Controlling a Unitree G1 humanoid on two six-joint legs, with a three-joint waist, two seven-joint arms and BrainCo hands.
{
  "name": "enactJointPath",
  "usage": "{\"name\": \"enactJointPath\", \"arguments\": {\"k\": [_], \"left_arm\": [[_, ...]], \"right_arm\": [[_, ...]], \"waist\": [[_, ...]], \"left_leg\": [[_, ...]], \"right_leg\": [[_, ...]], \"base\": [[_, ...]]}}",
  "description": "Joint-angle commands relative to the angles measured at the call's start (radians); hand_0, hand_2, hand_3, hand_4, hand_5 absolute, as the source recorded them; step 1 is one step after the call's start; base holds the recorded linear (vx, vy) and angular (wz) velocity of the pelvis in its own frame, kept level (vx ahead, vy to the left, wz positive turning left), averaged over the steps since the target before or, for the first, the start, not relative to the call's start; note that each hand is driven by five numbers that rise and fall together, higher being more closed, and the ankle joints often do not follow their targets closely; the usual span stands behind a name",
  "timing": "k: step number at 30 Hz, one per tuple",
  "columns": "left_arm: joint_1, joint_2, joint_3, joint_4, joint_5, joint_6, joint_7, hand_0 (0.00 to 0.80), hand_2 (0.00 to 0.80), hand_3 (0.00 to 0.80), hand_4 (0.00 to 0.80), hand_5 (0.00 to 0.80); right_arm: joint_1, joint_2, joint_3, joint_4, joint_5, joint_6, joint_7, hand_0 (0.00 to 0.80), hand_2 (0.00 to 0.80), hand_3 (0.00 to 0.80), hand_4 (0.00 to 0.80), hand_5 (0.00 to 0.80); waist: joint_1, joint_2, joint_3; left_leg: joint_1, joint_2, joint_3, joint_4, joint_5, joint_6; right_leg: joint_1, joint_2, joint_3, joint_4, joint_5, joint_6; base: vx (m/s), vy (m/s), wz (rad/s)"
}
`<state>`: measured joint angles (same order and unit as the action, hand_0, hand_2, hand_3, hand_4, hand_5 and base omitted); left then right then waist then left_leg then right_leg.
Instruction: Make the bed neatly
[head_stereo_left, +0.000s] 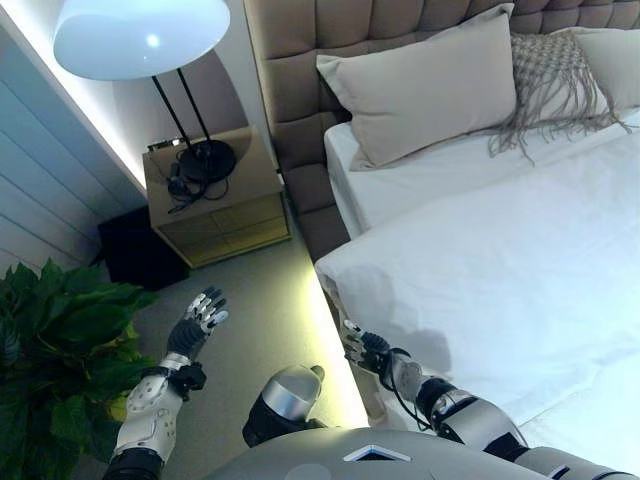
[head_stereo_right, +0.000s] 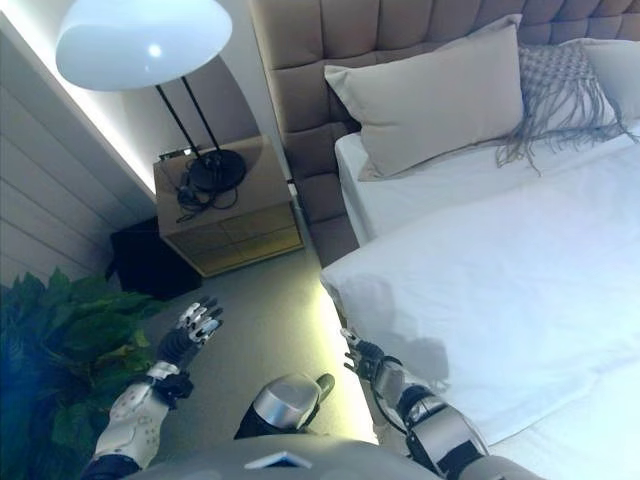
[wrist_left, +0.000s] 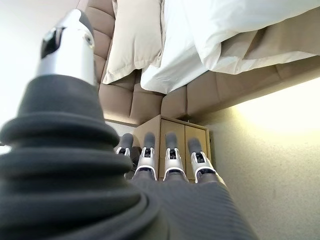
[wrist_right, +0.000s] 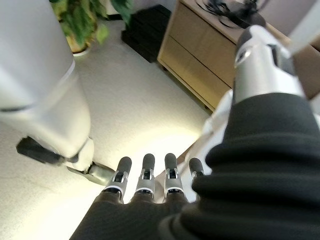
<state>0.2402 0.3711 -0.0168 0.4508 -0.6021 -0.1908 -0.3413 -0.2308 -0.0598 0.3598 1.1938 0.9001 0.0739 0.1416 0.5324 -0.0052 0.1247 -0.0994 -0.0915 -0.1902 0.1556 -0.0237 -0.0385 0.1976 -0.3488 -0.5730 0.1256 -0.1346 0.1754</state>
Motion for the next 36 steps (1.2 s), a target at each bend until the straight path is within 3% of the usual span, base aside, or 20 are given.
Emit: {"name": "enactJointPath", "arguments": {"k": [1,6,11,21,28,32,36], "left_arm": [[0.007,0.020,0.007,-0.093,0.013,-0.065,-0.010,0.000,0.000,0.000,0.000,0.000],[0.037,0.014,0.056,-0.113,0.013,-0.067,-0.020,0.000,0.000,0.000,0.000,0.000],[0.058,0.023,0.100,-0.144,0.003,-0.051,-0.007,0.000,0.000,0.000,0.000,0.000],[0.046,0.030,0.110,-0.160,-0.011,-0.027,0.015,0.000,0.000,0.000,0.000,0.000],[0.042,0.032,0.055,-0.183,-0.019,-0.009,0.032,0.000,0.000,0.000,0.000,0.000],[0.033,0.033,0.034,-0.187,-0.022,0.000,0.044,0.000,0.000,0.000,0.000,0.000],[0.022,0.041,0.016,-0.213,-0.030,0.005,0.064,0.000,0.000,0.000,0.000,0.000]], "right_arm": [[0.007,-0.033,-0.016,-0.175,0.062,-0.101,0.056,0.000,0.000,0.000,0.000,0.000],[0.165,-0.078,-0.044,-0.478,0.034,-0.119,0.096,0.000,0.000,0.000,0.000,0.000],[0.275,-0.118,-0.115,-0.633,-0.008,-0.105,0.144,0.000,0.000,0.000,0.000,0.000],[0.362,-0.124,-0.287,-0.601,0.078,-0.173,0.152,0.000,0.000,0.000,0.000,0.000],[0.408,-0.145,-0.367,-0.572,0.107,-0.241,0.116,0.000,0.000,0.000,0.000,0.000],[0.425,-0.160,-0.390,-0.575,0.141,-0.203,0.128,0.000,0.000,0.000,0.000,0.000],[0.451,-0.181,-0.403,-0.600,0.125,-0.229,0.124,0.000,0.000,0.000,0.000,0.000]], "waist": [[-0.022,0.017,0.008],[-0.088,-0.003,0.010],[-0.153,-0.024,0.004],[-0.266,-0.047,-0.020],[-0.340,-0.043,-0.024],[-0.372,-0.047,-0.030],[-0.411,-0.049,-0.039]], "left_leg": [[0.039,0.053,0.014,-0.090,0.047,0.006],[0.039,0.059,0.053,-0.099,0.060,0.016],[0.058,0.080,0.098,-0.109,0.051,0.016],[0.123,0.132,0.199,-0.126,0.015,0.011],[0.168,0.167,0.285,-0.131,-0.010,0.002],[0.184,0.172,0.310,-0.133,-0.018,0.001],[0.197,0.171,0.330,-0.125,-0.029,0.004]], "right_leg": [[-0.018,-0.082,0.050,-0.004,0.278,0.066],[-0.046,-0.081,0.070,-0.015,0.306,0.059],[-0.068,-0.069,0.100,-0.020,0.308,0.062],[-0.109,-0.025,0.167,-0.057,0.294,0.049],[-0.139,0.008,0.212,-0.075,0.278,0.037],[-0.151,0.020,0.240,-0.077,0.274,0.034],[-0.166,0.035,0.284,-0.071,0.267,0.026]], "base": [[-0.026,-0.096,-0.12],[-0.053,-0.074,-0.18],[-0.055,-0.101,-0.27],[-0.030,-0.120,-0.31],[-0.044,-0.074,-0.36],[-0.042,-0.068,-0.28],[-0.042,-0.064,-0.19]]}}
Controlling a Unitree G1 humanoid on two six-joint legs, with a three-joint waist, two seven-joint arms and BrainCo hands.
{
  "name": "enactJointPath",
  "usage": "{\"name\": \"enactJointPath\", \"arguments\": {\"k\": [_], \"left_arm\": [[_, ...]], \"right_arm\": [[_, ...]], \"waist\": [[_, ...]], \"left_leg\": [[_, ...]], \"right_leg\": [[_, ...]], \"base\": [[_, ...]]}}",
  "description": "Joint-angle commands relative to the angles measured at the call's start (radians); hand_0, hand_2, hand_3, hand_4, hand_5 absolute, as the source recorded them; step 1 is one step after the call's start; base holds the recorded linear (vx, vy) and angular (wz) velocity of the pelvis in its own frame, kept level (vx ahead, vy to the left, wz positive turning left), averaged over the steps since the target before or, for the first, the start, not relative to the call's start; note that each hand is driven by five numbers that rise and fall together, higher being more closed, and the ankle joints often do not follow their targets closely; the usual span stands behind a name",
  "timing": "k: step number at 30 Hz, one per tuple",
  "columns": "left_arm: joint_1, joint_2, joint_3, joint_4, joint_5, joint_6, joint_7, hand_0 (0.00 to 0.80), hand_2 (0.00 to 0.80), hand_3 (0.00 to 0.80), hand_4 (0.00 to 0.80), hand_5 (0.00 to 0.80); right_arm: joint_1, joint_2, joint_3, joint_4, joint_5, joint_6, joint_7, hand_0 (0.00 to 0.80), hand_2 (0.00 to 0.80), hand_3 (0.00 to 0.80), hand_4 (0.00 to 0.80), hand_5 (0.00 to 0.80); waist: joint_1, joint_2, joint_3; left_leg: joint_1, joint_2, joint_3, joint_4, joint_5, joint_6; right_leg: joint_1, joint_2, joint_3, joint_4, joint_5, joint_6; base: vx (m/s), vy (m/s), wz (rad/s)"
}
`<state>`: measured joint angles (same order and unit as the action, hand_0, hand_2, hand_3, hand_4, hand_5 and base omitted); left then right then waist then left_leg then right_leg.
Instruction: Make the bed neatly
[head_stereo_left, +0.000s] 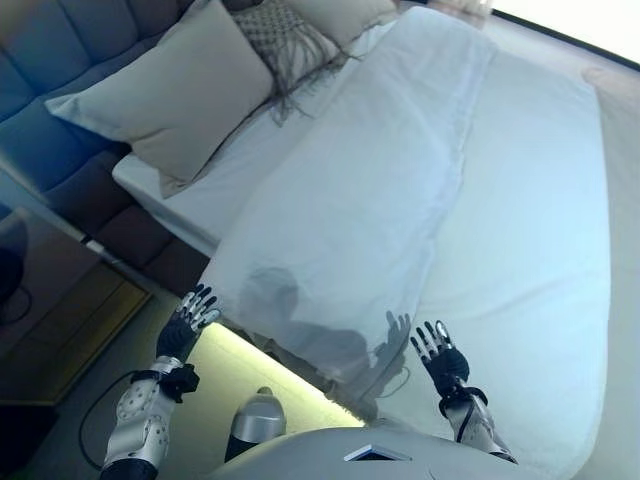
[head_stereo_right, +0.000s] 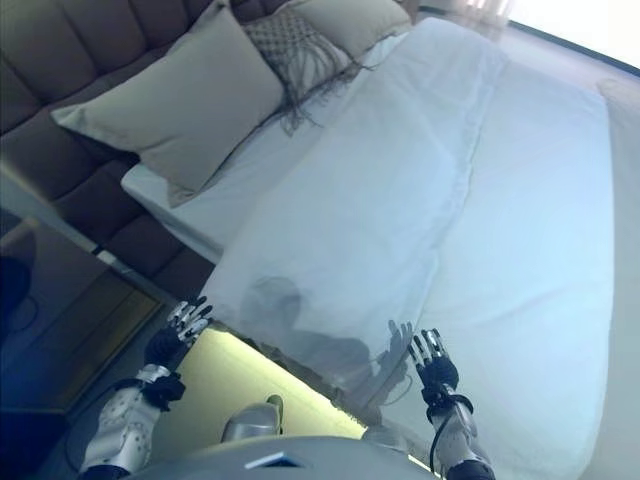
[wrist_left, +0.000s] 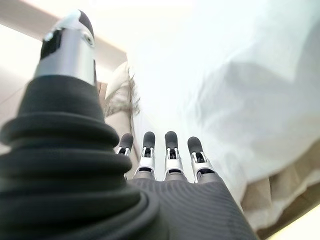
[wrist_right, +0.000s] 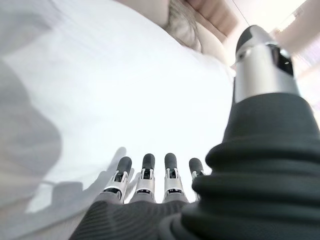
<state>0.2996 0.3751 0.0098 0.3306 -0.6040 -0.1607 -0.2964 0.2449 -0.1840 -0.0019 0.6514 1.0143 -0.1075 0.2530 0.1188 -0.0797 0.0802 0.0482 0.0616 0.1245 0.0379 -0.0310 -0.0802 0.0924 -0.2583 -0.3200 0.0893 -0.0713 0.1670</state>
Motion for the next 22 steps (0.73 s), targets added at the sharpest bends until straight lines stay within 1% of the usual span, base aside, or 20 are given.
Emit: {"name": "enactJointPath", "arguments": {"k": [1,3,5,10,14,17,22], "left_arm": [[-0.039,0.037,-0.013,-0.092,-0.030,-0.026,0.024,0.000,0.000,0.000,0.000,0.000],[-0.055,0.037,-0.026,-0.090,-0.042,-0.025,0.040,0.000,0.000,0.000,0.000,0.000],[-0.070,0.036,-0.041,-0.088,-0.042,-0.020,0.052,0.000,0.000,0.000,0.000,0.000],[-0.097,0.033,-0.076,-0.072,-0.039,-0.014,0.088,0.000,0.000,0.000,0.000,0.000],[-0.108,0.011,-0.086,-0.063,-0.066,0.007,0.099,0.000,0.000,0.000,0.000,0.000],[-0.121,0.004,-0.104,-0.053,-0.071,-0.009,0.112,0.000,0.000,0.000,0.000,0.000],[-0.135,0.007,-0.118,-0.064,-0.065,-0.002,0.113,0.000,0.000,0.000,0.000,0.000]], "right_arm": [[-0.024,-0.058,-0.040,-0.059,0.004,-0.056,0.008,0.000,0.000,0.000,0.000,0.000],[-0.025,-0.063,-0.038,-0.053,-0.020,-0.077,-0.021,0.000,0.000,0.000,0.000,0.000],[-0.031,-0.067,-0.035,-0.041,-0.013,-0.085,-0.046,0.000,0.000,0.000,0.000,0.000],[-0.021,-0.056,-0.026,-0.071,0.074,-0.079,0.002,0.000,0.000,0.000,0.000,0.000],[-0.015,-0.042,-0.007,-0.097,0.021,-0.090,-0.015,0.000,0.000,0.000,0.000,0.000],[-0.023,-0.046,0.014,-0.110,-0.023,-0.088,-0.042,0.000,0.000,0.000,0.000,0.000],[-0.027,-0.048,0.041,-0.127,-0.054,-0.109,-0.075,0.000,0.000,0.000,0.000,0.000]], "waist": [[-0.001,0.026,0.005],[-0.015,0.027,0.001],[-0.024,0.029,-0.003],[-0.049,0.036,-0.014],[-0.056,0.036,-0.027],[-0.059,0.037,-0.032],[-0.053,0.037,-0.036]], "left_leg": [[0.051,0.018,0.018,-0.007,-0.021,0.045],[0.055,0.020,0.028,-0.006,-0.020,0.045],[0.060,0.023,0.032,-0.009,-0.018,0.044],[0.076,0.040,0.050,-0.036,0.003,0.033],[0.083,0.040,0.051,-0.047,0.007,0.029],[0.081,0.041,0.054,-0.047,0.010,0.029],[0.077,0.039,0.051,-0.053,0.019,0.031]], "right_leg": [[-0.062,-0.054,0.034,-0.033,0.204,0.034],[-0.066,-0.047,0.046,-0.030,0.200,0.030],[-0.065,-0.038,0.054,-0.033,0.194,0.026],[-0.048,-0.018,0.056,-0.050,0.179,0.021],[-0.037,-0.011,0.053,-0.062,0.170,0.023],[-0.035,-0.009,0.055,-0.062,0.165,0.021],[-0.032,-0.012,0.044,-0.053,0.161,0.017]], "base": [[-0.034,-0.040,-0.26],[-0.031,-0.031,-0.13],[-0.031,-0.033,-0.18],[-0.013,-0.023,-0.07],[0.000,0.000,0.00],[0.000,0.000,0.00],[0.000,0.000,0.00]]}}
